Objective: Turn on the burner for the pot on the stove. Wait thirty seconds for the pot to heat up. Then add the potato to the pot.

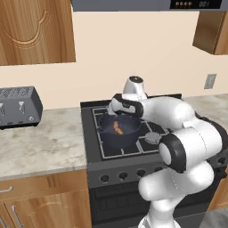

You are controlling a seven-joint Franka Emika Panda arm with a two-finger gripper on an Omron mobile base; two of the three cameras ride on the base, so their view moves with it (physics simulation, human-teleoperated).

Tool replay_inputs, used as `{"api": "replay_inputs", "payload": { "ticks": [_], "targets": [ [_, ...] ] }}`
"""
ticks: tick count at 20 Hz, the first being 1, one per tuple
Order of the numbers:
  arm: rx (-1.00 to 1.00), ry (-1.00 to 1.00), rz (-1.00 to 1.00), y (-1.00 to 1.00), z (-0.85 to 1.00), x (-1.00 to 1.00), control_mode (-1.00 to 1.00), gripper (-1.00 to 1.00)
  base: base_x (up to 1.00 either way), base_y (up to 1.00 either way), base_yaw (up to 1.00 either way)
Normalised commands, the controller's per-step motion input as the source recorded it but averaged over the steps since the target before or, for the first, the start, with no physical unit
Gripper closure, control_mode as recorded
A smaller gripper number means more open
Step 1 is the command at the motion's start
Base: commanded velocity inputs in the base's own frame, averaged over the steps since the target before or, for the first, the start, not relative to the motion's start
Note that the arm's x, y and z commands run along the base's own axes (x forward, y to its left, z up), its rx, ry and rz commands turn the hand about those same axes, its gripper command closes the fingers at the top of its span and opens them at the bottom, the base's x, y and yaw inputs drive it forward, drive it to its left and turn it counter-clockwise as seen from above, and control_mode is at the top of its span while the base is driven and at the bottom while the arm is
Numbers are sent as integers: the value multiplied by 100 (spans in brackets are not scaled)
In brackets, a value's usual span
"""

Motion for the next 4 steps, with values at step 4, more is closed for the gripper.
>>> {"api": "replay_inputs", "payload": {
  "ticks": [4],
  "targets": [
    [0, -1, -7, -9, 91, -69, -100, -100, 0, 0, 0]
  ]
}}
